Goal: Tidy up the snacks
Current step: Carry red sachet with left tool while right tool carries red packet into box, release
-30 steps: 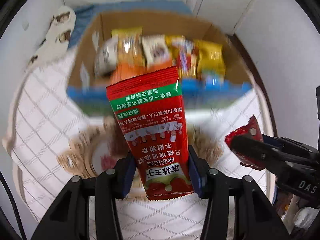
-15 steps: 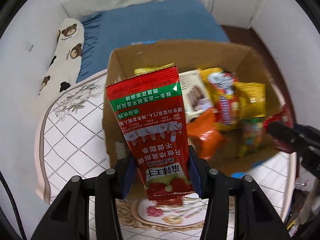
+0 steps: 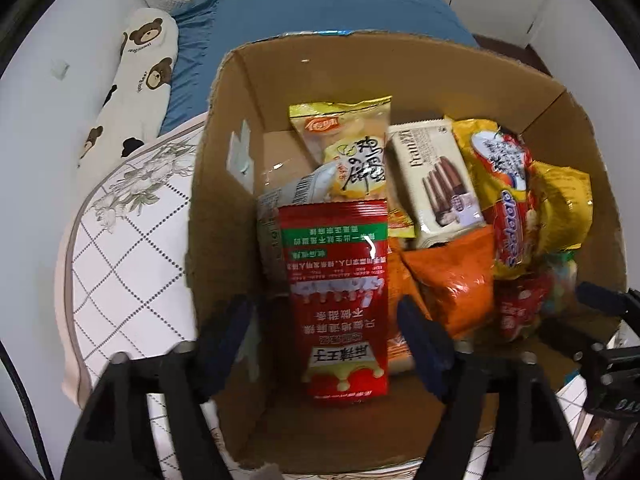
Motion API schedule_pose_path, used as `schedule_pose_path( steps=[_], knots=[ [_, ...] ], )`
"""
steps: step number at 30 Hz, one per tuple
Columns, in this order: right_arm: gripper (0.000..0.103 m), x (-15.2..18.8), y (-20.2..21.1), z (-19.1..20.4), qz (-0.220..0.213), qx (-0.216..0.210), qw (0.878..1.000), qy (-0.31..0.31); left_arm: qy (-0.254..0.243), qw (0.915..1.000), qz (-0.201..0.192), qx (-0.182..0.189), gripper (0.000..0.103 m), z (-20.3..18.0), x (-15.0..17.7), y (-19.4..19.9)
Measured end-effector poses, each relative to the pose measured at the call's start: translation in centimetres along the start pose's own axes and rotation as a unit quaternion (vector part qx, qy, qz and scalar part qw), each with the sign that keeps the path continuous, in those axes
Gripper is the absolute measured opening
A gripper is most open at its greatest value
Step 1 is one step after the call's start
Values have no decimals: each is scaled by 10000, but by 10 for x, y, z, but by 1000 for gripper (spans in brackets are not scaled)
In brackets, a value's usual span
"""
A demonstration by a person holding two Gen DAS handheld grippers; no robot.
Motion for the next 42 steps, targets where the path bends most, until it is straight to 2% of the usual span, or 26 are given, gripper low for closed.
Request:
schedule_pose_path(
  steps=[2, 3, 9, 20, 29, 34, 42],
  knots=[
    [93, 1, 0, 0, -2, 146, 9999, 67, 16, 10000, -93, 24, 90, -3, 0, 3],
    [97, 1, 1, 0, -6, 199, 9998, 74, 22, 9999, -116, 52, 91, -5, 0, 4],
    [97, -3, 9, -5, -198, 586, 9981, 54, 144, 9994, -177, 245, 92, -14, 3, 9],
    [97, -3, 33, -8, -538, 910, 9944, 45, 267, 9976, -491, 409, 92, -20, 9, 27],
    [97, 11, 76, 3, -1207, 1095, 9864, 217, 368, 9915, -1191, 363, 92, -22, 26, 73],
    [97, 28, 103, 9, -1577, 1102, 9809, 290, 362, 9853, -1635, 336, 92, -26, 44, 106],
    [97, 59, 149, 14, -2125, 991, 9718, 251, 351, 9769, -2075, 363, 92, -32, 71, 145]
  ],
)
Point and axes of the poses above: each gripper's, at about its wrist camera, not at the fingertips, and y roughly against the way its jaws point, z to its left, x to its underside, the point moved 6 cm from there along -y, roughly the way its jaws point, and after that the axes turned 3 degrees about z, right-handed, at the moved point
